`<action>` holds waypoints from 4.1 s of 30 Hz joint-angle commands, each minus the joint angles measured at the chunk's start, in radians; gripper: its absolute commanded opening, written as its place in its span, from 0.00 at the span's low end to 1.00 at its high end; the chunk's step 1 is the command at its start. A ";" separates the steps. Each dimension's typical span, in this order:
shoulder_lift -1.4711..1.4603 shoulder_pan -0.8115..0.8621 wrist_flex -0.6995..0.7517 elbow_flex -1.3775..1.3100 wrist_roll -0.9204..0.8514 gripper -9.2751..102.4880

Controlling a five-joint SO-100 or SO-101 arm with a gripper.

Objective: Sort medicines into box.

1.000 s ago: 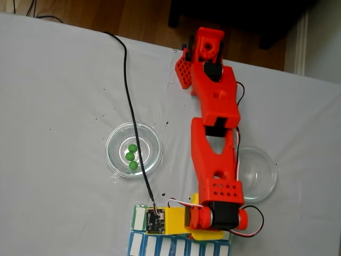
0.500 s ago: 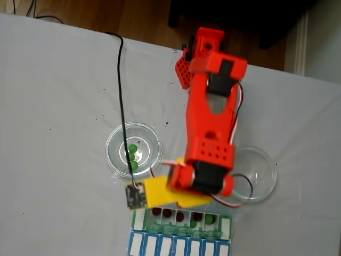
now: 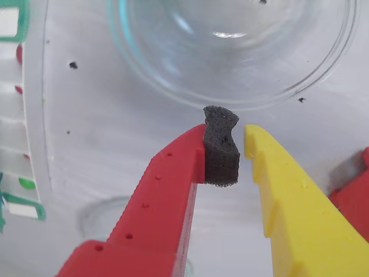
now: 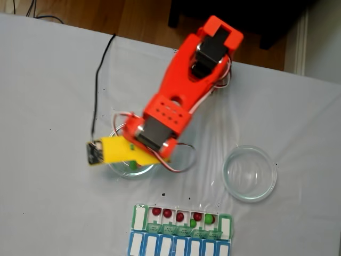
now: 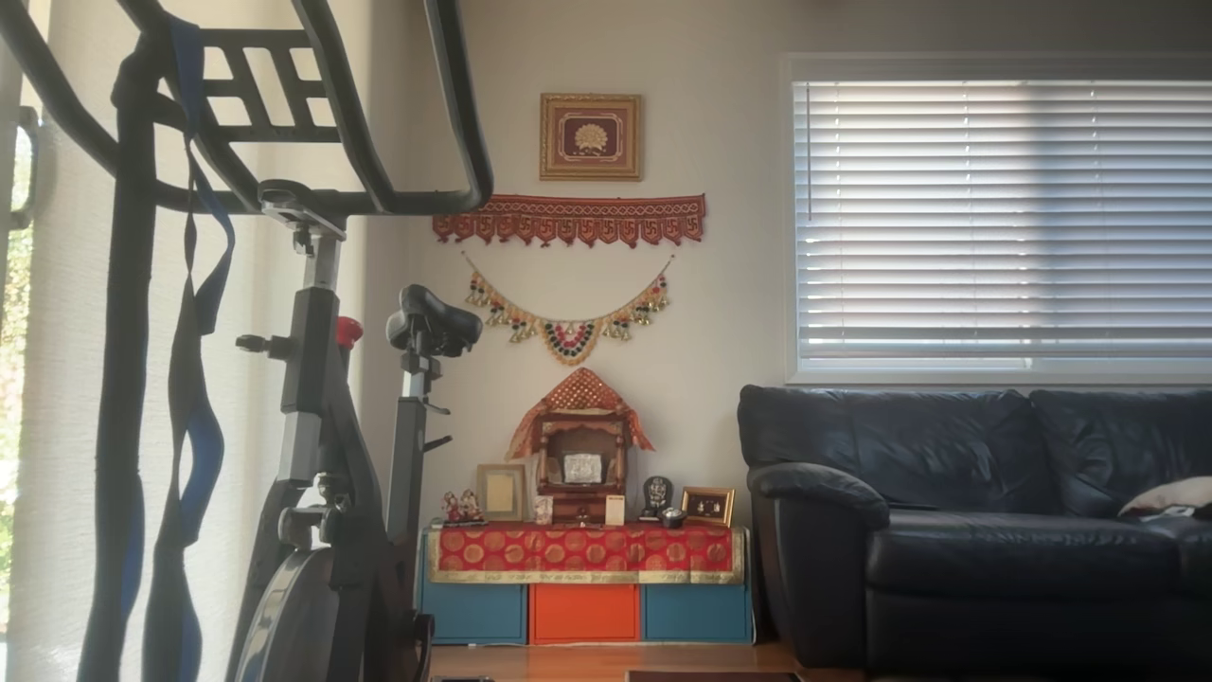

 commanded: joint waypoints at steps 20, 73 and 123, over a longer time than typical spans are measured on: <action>0.334 0.120 -0.374 0.440 -0.072 0.10; 0.052 0.132 -0.561 0.380 -0.578 0.29; 0.071 0.138 -0.676 0.451 -0.750 0.26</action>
